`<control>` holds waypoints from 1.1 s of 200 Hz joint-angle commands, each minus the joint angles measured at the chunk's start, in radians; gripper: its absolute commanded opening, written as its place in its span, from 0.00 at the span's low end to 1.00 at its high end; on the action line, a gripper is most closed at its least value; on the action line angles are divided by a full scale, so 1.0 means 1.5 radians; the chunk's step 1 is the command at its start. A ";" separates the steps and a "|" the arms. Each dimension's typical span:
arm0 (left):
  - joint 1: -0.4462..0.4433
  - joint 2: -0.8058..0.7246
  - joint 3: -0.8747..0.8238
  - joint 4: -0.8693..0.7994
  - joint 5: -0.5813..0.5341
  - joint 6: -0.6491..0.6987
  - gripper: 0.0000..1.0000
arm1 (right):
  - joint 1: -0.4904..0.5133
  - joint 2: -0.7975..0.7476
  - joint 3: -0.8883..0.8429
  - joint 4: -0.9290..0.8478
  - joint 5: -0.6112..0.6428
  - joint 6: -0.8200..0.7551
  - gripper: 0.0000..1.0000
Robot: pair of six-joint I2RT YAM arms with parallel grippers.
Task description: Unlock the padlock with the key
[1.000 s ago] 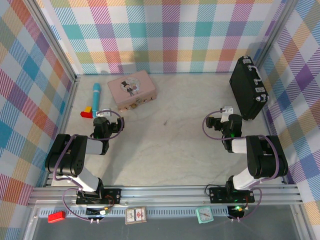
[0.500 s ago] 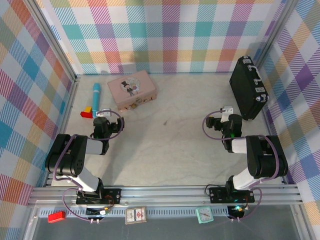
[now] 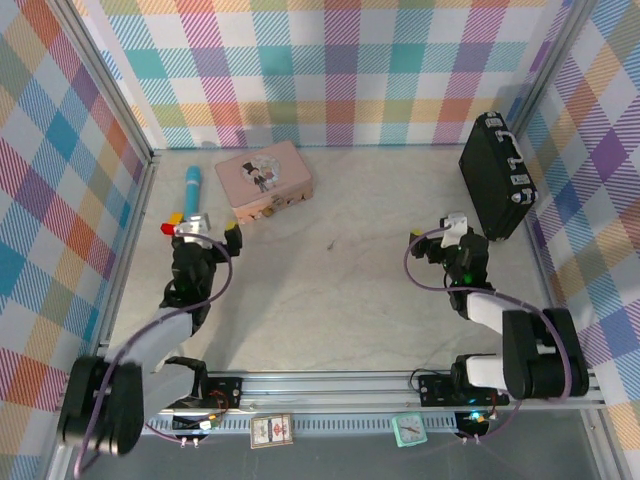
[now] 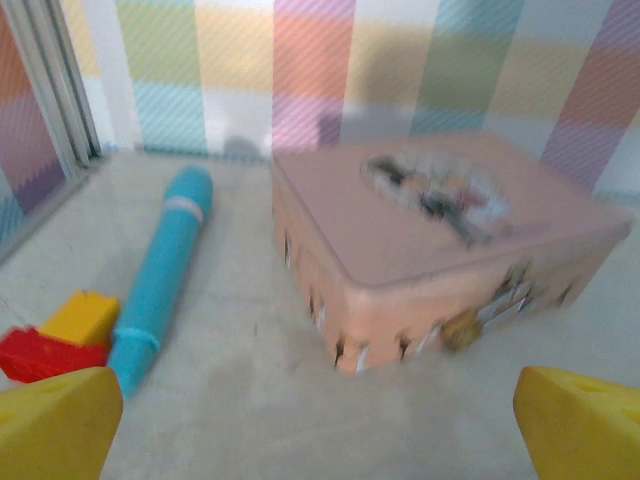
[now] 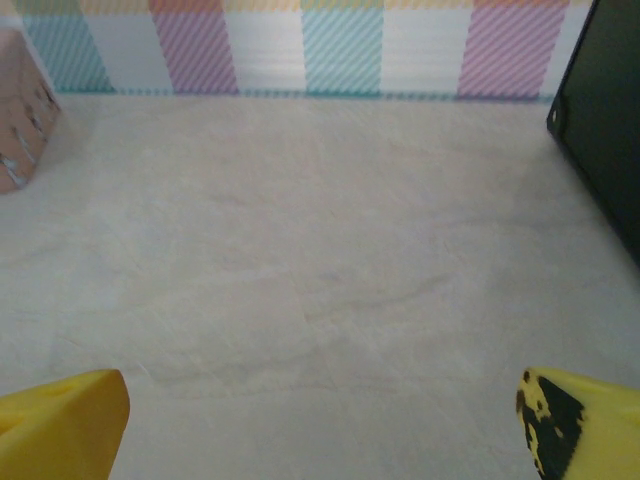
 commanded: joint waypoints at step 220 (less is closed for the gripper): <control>-0.100 -0.119 0.074 -0.467 0.186 -0.295 1.00 | 0.301 0.134 0.523 -0.802 0.036 0.498 0.89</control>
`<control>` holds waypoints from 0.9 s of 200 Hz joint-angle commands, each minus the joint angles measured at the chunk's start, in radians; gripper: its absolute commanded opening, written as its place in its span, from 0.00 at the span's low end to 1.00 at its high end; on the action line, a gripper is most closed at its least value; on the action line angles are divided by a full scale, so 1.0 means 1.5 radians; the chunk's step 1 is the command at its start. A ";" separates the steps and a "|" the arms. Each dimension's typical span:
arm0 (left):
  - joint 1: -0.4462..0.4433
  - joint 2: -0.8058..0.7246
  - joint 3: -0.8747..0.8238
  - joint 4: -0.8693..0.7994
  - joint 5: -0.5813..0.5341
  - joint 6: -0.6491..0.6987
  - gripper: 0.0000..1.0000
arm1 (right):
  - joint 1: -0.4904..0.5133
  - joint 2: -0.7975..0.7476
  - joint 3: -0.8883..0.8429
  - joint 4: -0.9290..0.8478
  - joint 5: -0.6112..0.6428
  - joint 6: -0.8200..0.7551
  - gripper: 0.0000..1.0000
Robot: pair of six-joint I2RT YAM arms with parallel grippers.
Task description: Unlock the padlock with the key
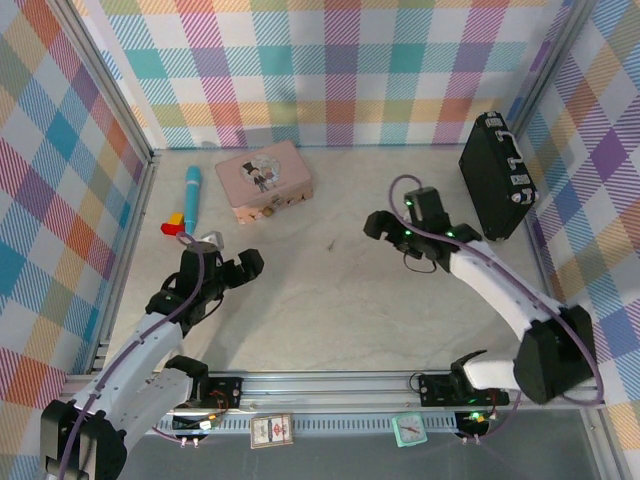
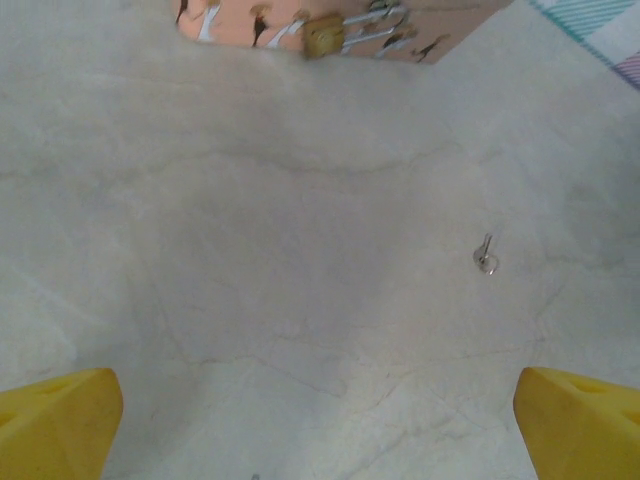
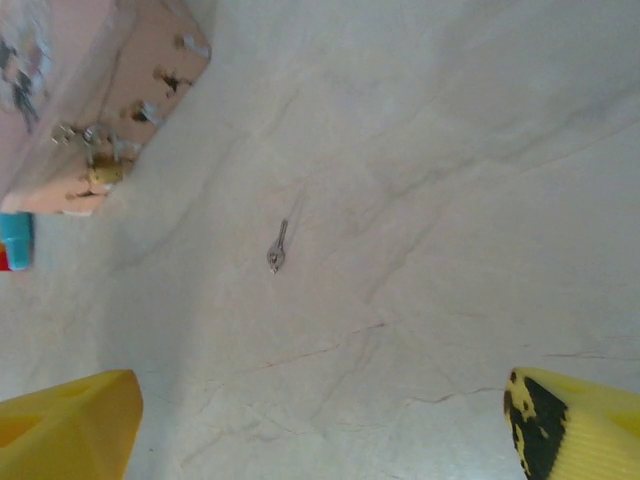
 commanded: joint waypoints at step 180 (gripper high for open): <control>-0.012 -0.054 -0.015 0.004 0.003 0.018 1.00 | 0.168 0.531 0.469 -0.276 0.119 -0.020 0.42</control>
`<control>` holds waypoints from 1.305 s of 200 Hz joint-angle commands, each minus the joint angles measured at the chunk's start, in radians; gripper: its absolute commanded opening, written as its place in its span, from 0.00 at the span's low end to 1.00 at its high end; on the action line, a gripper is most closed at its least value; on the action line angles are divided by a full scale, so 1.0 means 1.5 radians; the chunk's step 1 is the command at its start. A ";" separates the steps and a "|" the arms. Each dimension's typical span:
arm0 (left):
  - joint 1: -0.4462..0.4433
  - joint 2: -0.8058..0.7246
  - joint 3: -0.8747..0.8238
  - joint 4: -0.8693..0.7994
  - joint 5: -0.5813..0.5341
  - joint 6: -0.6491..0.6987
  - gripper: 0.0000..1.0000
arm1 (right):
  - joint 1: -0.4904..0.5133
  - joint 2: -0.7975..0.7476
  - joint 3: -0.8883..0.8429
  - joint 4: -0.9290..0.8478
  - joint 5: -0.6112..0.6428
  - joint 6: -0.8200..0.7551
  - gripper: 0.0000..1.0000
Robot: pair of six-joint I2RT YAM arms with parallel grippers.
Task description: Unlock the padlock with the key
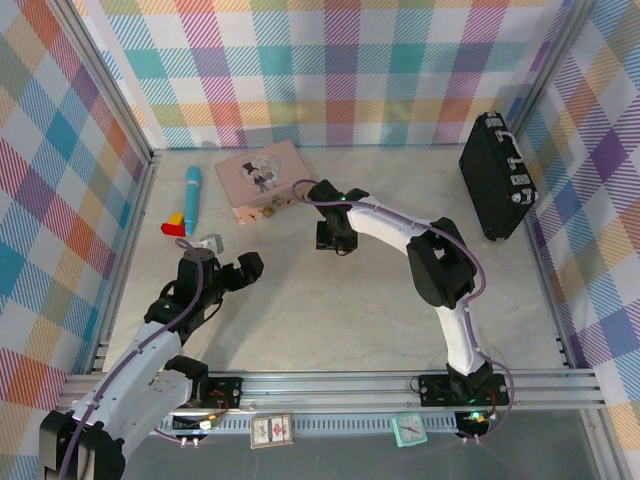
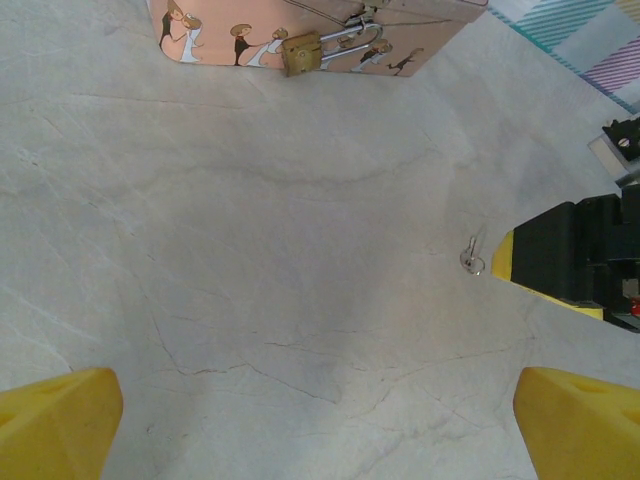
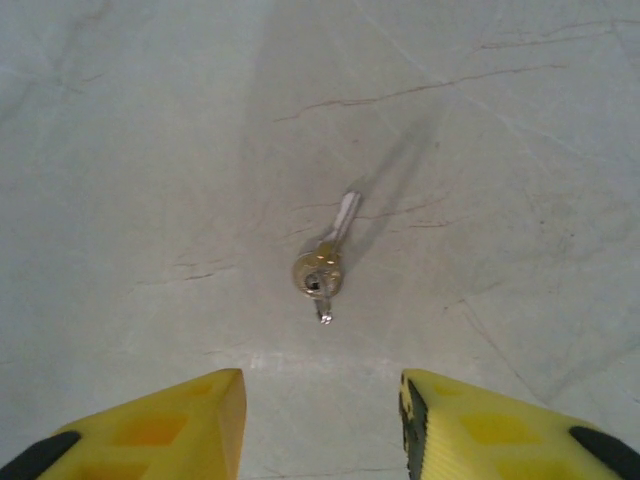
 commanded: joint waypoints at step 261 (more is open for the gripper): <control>-0.007 0.018 0.013 -0.007 -0.008 0.005 1.00 | 0.007 0.076 0.032 0.002 0.025 -0.024 0.00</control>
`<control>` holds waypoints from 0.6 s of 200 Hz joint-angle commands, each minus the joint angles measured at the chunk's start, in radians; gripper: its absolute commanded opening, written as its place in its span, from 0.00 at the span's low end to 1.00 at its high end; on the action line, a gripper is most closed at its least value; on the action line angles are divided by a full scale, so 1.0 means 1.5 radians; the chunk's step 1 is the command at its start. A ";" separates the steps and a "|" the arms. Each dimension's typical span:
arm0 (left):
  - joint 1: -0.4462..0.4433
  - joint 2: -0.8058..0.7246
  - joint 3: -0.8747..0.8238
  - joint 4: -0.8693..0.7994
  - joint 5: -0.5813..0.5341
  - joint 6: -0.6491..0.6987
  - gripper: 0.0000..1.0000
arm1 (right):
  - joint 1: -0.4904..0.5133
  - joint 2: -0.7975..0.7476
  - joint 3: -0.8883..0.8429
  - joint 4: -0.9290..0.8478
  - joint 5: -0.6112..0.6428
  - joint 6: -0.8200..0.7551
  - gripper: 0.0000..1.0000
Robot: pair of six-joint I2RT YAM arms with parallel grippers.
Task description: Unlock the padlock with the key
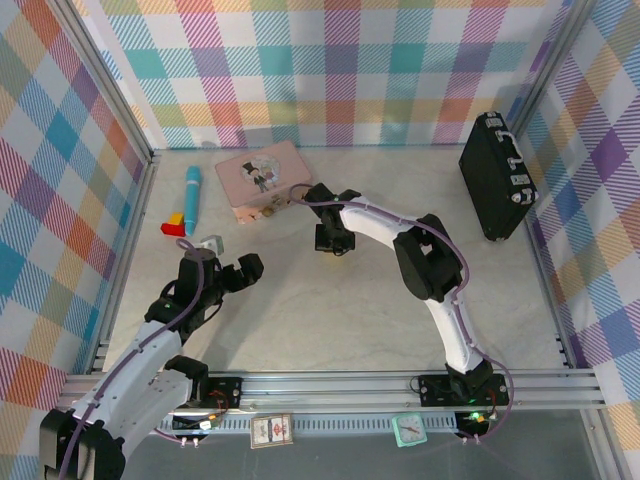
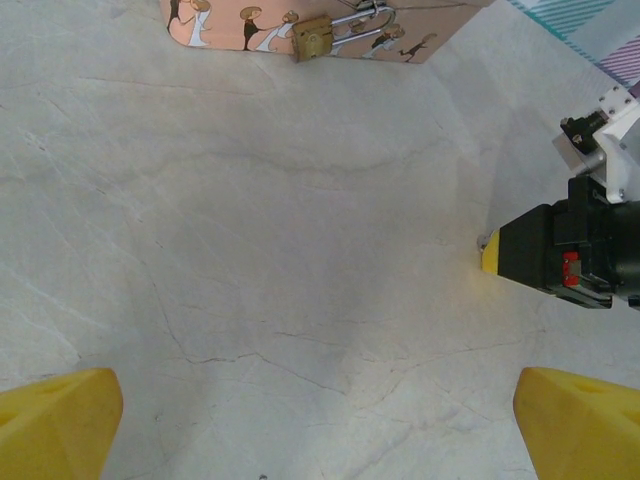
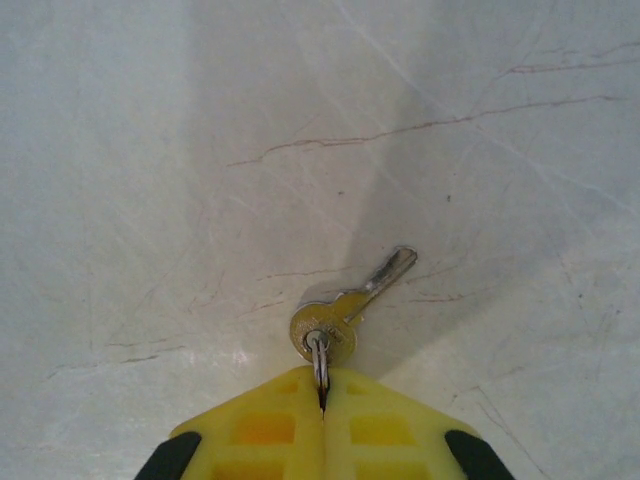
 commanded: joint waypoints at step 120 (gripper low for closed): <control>-0.007 0.033 -0.007 0.071 0.055 -0.001 1.00 | 0.097 -0.350 -0.447 0.438 0.003 -0.235 0.00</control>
